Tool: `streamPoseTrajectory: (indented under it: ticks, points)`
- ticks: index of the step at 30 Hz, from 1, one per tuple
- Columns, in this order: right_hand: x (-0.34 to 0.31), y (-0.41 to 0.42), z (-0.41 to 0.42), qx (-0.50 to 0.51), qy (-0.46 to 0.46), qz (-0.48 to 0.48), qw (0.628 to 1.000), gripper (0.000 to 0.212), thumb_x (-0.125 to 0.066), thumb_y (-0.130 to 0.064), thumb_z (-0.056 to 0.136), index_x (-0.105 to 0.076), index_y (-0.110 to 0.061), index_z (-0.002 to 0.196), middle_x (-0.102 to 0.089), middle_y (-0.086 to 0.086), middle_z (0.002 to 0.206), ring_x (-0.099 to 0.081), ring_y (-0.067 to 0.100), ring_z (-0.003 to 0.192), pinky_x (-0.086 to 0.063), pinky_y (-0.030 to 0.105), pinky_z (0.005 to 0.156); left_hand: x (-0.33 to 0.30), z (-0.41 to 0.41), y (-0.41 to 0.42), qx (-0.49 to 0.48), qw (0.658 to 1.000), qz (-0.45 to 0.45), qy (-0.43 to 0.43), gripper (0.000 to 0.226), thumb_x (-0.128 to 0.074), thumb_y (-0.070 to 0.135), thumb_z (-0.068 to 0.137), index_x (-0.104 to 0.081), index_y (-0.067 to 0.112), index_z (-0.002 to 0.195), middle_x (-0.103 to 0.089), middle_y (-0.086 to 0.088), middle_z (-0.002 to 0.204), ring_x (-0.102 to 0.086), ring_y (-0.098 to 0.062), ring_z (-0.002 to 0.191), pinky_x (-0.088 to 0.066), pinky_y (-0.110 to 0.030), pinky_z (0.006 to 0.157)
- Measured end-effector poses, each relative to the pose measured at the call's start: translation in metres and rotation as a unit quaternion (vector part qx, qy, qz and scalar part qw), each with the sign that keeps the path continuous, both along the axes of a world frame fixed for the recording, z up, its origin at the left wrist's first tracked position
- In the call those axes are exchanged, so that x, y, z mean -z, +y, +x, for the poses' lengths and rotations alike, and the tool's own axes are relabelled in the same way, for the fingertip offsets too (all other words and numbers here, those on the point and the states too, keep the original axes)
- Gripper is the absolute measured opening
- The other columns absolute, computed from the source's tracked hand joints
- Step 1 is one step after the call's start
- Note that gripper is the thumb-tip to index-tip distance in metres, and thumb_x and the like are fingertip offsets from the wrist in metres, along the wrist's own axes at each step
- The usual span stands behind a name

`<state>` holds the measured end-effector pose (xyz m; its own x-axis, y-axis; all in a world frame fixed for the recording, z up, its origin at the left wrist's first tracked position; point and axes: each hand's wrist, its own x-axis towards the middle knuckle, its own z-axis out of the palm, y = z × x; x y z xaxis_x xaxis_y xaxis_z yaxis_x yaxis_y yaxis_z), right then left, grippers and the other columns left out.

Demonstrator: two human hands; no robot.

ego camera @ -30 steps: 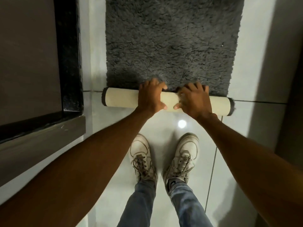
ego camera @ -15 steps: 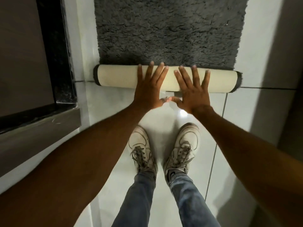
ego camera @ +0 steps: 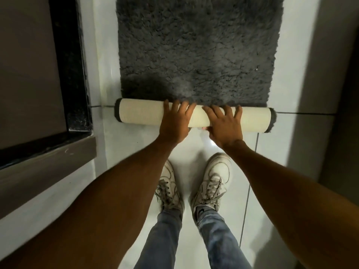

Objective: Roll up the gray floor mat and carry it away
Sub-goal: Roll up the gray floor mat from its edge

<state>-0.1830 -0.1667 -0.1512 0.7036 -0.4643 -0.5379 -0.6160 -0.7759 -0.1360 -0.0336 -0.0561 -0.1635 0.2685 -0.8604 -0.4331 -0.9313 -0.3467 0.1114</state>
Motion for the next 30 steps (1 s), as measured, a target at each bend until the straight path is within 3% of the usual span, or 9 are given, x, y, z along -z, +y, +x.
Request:
streamPoseTrajectory:
  ticks: [3, 8, 11, 15, 17, 19, 22, 25, 30]
  points:
    - [-0.010, 0.015, -0.015, -0.002, 0.061, 0.054, 0.997, 0.077, -0.075, -0.041, 0.084, -0.038, -0.028, 0.151, -0.054, 0.003, 0.150, -0.045, 0.039, 0.140, -0.025, 0.074, 0.115, -0.007, -0.018, 0.015, 0.018, 0.997, 0.058, 0.039, 0.087, -0.079, 0.051, 0.077, -0.039, 0.021, 0.149, -0.051, -0.008, 0.146, -0.044, -0.033, 0.135, -0.032, -0.058, 0.115]
    - [-0.016, -0.047, 0.023, 0.027, 0.115, 0.210, 0.970, 0.082, -0.077, -0.054, 0.079, -0.042, -0.031, 0.150, -0.053, 0.007, 0.149, -0.046, 0.037, 0.138, -0.028, 0.064, 0.116, -0.018, 0.027, -0.036, 0.013, 0.976, 0.158, 0.152, 0.106, -0.085, 0.060, 0.064, -0.036, 0.024, 0.151, -0.036, -0.008, 0.156, -0.033, -0.034, 0.142, -0.026, -0.056, 0.119]
    - [-0.024, -0.072, 0.033, 0.039, 0.031, 0.121, 0.991, 0.079, -0.083, -0.053, 0.072, -0.053, -0.028, 0.141, -0.052, 0.008, 0.147, -0.046, 0.036, 0.136, -0.033, 0.061, 0.114, -0.031, 0.045, -0.054, -0.026, 0.991, 0.052, 0.122, 0.104, -0.092, 0.058, 0.053, -0.049, 0.025, 0.142, -0.046, -0.009, 0.146, -0.044, -0.033, 0.130, -0.034, -0.048, 0.109]
    - [-0.029, -0.047, 0.018, 0.034, -0.097, 0.018, 0.995, 0.024, -0.064, -0.027, 0.094, -0.071, -0.015, 0.114, -0.069, 0.008, 0.129, -0.059, 0.032, 0.122, -0.038, 0.049, 0.107, -0.032, 0.025, -0.036, -0.079, 0.986, -0.090, 0.112, 0.055, -0.090, 0.032, 0.071, -0.068, 0.017, 0.119, -0.068, -0.008, 0.121, -0.062, -0.031, 0.110, -0.047, -0.043, 0.093]
    - [-0.027, -0.028, 0.007, 0.044, -0.121, 0.000, 0.992, 0.034, -0.050, -0.027, 0.102, -0.063, -0.012, 0.131, -0.061, 0.011, 0.145, -0.050, 0.035, 0.137, -0.029, 0.054, 0.116, -0.029, 0.011, -0.021, -0.066, 0.985, -0.121, 0.099, 0.053, -0.078, 0.028, 0.085, -0.062, 0.013, 0.134, -0.064, -0.012, 0.136, -0.056, -0.035, 0.128, -0.044, -0.050, 0.109]
    - [-0.024, -0.015, -0.001, 0.035, -0.071, 0.018, 0.997, 0.071, -0.043, -0.053, 0.102, -0.031, -0.012, 0.159, -0.028, 0.011, 0.169, -0.018, 0.036, 0.157, -0.005, 0.066, 0.123, -0.021, 0.006, -0.007, -0.020, 0.995, -0.074, 0.071, 0.079, -0.068, 0.044, 0.088, -0.037, 0.014, 0.155, -0.039, -0.012, 0.161, -0.029, -0.039, 0.150, -0.021, -0.062, 0.123]
    - [-0.006, -0.017, -0.006, -0.020, 0.011, 0.020, 1.000, 0.115, -0.049, -0.080, 0.083, 0.000, -0.015, 0.164, 0.001, 0.009, 0.174, 0.005, 0.038, 0.159, 0.005, 0.072, 0.119, -0.006, 0.007, -0.007, 0.035, 0.999, -0.010, 0.037, 0.117, -0.071, 0.069, 0.073, -0.015, 0.017, 0.161, -0.016, -0.011, 0.170, -0.009, -0.040, 0.156, -0.007, -0.069, 0.122]
    - [0.008, -0.031, 0.009, -0.010, -0.002, -0.018, 1.000, 0.106, -0.062, -0.063, 0.087, -0.006, -0.016, 0.163, -0.011, 0.011, 0.173, -0.005, 0.038, 0.159, -0.003, 0.075, 0.120, 0.003, 0.012, -0.025, 0.013, 0.999, -0.033, 0.011, 0.109, -0.072, 0.064, 0.076, -0.021, 0.018, 0.160, -0.029, -0.011, 0.165, -0.023, -0.038, 0.153, -0.011, -0.069, 0.122]
    - [0.003, -0.031, 0.012, 0.020, -0.046, -0.042, 0.998, 0.081, -0.072, -0.042, 0.087, -0.035, -0.016, 0.154, -0.045, 0.011, 0.157, -0.035, 0.039, 0.148, -0.015, 0.076, 0.118, -0.003, 0.014, -0.028, 0.001, 0.996, -0.079, -0.029, 0.080, -0.072, 0.046, 0.086, -0.038, 0.017, 0.153, -0.050, -0.010, 0.152, -0.044, -0.034, 0.140, -0.025, -0.063, 0.120]
